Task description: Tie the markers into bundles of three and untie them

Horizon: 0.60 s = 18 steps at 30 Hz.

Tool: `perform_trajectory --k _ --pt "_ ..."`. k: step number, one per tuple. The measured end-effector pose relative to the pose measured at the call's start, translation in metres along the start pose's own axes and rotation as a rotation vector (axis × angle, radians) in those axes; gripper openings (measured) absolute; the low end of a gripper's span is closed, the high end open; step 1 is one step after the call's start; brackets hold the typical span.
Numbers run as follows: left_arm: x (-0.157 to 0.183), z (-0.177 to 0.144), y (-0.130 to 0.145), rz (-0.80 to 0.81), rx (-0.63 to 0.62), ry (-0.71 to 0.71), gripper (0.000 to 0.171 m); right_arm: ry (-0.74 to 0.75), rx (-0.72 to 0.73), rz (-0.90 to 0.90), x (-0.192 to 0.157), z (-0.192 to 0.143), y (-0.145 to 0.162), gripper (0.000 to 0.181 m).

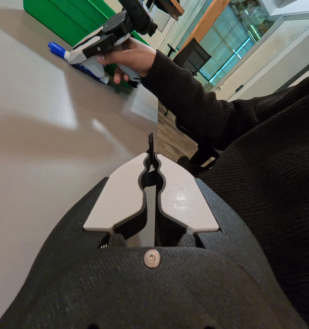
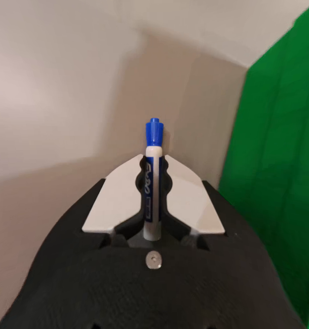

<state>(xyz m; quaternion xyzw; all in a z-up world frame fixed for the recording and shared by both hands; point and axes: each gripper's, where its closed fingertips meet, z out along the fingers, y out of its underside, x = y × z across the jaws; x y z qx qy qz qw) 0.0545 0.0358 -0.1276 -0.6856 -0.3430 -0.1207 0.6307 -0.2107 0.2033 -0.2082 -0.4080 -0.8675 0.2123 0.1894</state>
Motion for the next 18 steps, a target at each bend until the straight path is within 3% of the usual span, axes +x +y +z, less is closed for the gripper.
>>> perform_trajectory --k 4,9,14,18 --pt "0.000 0.000 -0.001 -0.002 0.001 0.004 0.003 -0.133 0.099 -0.020 -0.025 -0.021 -0.021 0.018" --pt "-0.001 0.001 0.001 -0.011 -0.006 0.010 0.003 -0.208 0.394 -0.015 -0.036 -0.085 -0.072 0.018" --pt "0.001 -0.001 -0.001 -0.010 0.002 0.019 0.003 -0.142 0.700 0.130 0.019 -0.166 -0.106 0.018" --pt "0.001 -0.001 -0.001 -0.016 0.004 0.024 0.003 0.045 0.778 0.269 0.106 -0.191 -0.088 0.018"
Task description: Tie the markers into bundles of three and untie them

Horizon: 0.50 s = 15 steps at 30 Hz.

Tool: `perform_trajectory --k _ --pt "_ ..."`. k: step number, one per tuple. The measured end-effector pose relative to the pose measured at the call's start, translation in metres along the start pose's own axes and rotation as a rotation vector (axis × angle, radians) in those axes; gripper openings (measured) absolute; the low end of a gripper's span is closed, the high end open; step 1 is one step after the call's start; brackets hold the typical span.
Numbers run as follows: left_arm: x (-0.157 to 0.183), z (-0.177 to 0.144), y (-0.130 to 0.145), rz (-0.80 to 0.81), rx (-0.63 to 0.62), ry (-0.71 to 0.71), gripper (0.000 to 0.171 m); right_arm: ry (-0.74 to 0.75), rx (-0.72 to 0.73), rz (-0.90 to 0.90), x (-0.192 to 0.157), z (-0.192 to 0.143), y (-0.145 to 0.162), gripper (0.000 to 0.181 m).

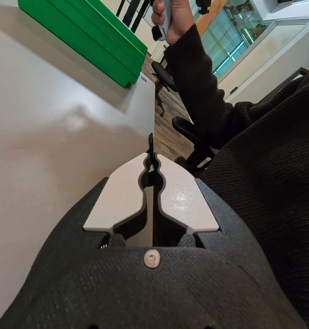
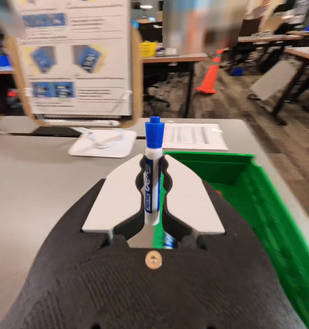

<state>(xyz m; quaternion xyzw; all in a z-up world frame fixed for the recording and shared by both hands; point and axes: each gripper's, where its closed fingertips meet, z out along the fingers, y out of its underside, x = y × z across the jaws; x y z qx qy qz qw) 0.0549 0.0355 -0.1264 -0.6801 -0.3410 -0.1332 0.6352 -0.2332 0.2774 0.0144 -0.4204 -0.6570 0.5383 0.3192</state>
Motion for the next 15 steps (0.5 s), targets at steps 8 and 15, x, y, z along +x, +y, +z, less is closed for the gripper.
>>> perform_trajectory --k 8,15 --pt "-0.003 0.004 0.001 0.006 -0.011 -0.006 0.003 0.216 -0.250 0.105 0.094 0.016 0.088 0.018" --pt "-0.004 0.009 -0.003 0.022 -0.017 -0.009 0.004 0.273 -0.178 -0.108 0.078 0.005 0.061 0.044"
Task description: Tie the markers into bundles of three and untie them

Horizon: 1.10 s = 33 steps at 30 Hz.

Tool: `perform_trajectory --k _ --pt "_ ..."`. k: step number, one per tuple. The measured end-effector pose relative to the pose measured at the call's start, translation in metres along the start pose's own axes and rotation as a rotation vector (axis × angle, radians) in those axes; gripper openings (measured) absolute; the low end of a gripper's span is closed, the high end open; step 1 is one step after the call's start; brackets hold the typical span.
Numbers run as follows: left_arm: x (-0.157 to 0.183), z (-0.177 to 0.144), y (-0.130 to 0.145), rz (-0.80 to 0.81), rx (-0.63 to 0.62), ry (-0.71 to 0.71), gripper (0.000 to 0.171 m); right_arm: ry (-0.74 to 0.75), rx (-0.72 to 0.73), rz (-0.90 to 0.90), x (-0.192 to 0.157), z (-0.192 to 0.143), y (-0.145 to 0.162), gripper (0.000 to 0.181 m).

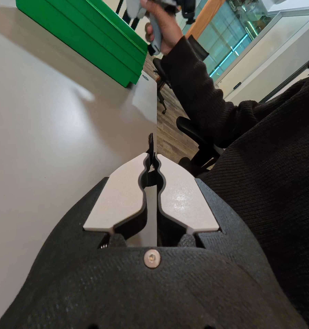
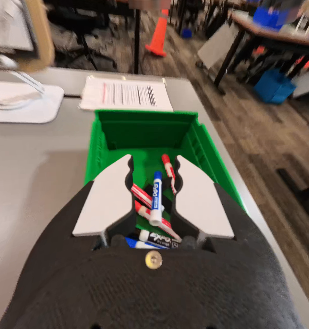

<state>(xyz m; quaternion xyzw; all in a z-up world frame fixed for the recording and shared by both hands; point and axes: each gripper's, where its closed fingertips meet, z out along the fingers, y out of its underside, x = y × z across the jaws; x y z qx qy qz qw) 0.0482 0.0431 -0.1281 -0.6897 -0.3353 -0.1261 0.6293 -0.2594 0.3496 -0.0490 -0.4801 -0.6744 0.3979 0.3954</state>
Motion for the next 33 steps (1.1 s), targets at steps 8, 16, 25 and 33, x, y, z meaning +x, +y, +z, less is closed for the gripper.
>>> perform_trajectory --k 8,16,25,33 --pt "-0.015 -0.008 -0.023 0.049 0.102 -0.087 0.004 -0.799 0.364 -0.054 -0.245 -0.123 -0.022 0.046" --pt "-0.025 -0.016 -0.031 0.057 0.166 -0.145 0.004 -1.118 0.248 -0.300 -0.367 -0.176 0.074 0.033" --pt "-0.023 -0.018 -0.031 0.040 0.216 -0.170 0.004 -1.283 0.066 -0.229 -0.391 -0.180 0.096 0.030" --pt "-0.022 -0.030 -0.035 0.012 0.273 -0.162 0.018 -1.419 0.055 -0.148 -0.401 -0.192 0.089 0.002"
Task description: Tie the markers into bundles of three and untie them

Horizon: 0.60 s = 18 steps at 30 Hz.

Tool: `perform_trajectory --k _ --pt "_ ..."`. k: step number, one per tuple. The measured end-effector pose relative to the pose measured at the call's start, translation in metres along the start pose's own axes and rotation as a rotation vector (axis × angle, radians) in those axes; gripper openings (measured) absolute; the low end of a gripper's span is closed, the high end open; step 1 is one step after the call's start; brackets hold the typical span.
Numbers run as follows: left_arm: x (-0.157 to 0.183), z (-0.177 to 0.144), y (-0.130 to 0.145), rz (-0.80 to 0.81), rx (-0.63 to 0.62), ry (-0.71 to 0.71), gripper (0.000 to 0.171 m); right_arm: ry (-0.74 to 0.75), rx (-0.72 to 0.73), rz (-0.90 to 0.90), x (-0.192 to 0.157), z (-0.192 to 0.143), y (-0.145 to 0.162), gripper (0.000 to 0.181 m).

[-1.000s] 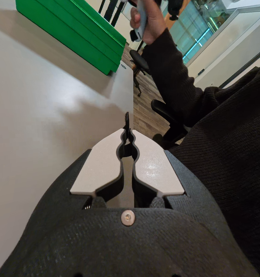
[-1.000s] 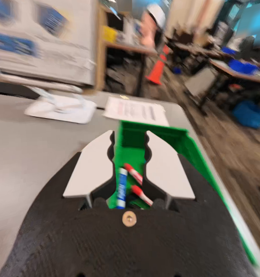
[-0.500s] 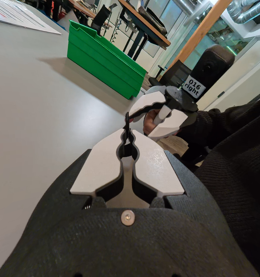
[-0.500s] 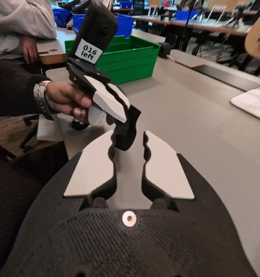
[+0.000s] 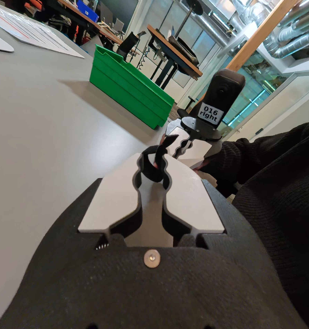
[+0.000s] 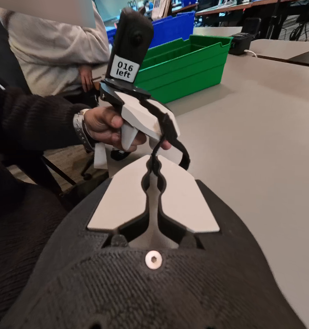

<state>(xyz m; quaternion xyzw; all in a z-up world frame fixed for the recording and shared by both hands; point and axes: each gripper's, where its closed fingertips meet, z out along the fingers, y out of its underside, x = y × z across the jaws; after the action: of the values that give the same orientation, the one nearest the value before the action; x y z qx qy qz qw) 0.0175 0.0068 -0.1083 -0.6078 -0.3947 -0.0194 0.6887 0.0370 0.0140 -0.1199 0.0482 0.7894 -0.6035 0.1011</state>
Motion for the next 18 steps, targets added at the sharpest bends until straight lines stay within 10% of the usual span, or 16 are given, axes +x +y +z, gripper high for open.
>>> perform_trajectory --k 10,18 --pt "0.009 0.000 0.003 -0.003 -0.030 0.053 0.024 -0.416 0.187 0.294 -0.033 -0.025 -0.032 0.002" --pt "0.030 0.007 0.005 0.224 -0.042 0.059 0.020 -0.468 0.143 0.383 -0.030 -0.032 -0.025 0.002"
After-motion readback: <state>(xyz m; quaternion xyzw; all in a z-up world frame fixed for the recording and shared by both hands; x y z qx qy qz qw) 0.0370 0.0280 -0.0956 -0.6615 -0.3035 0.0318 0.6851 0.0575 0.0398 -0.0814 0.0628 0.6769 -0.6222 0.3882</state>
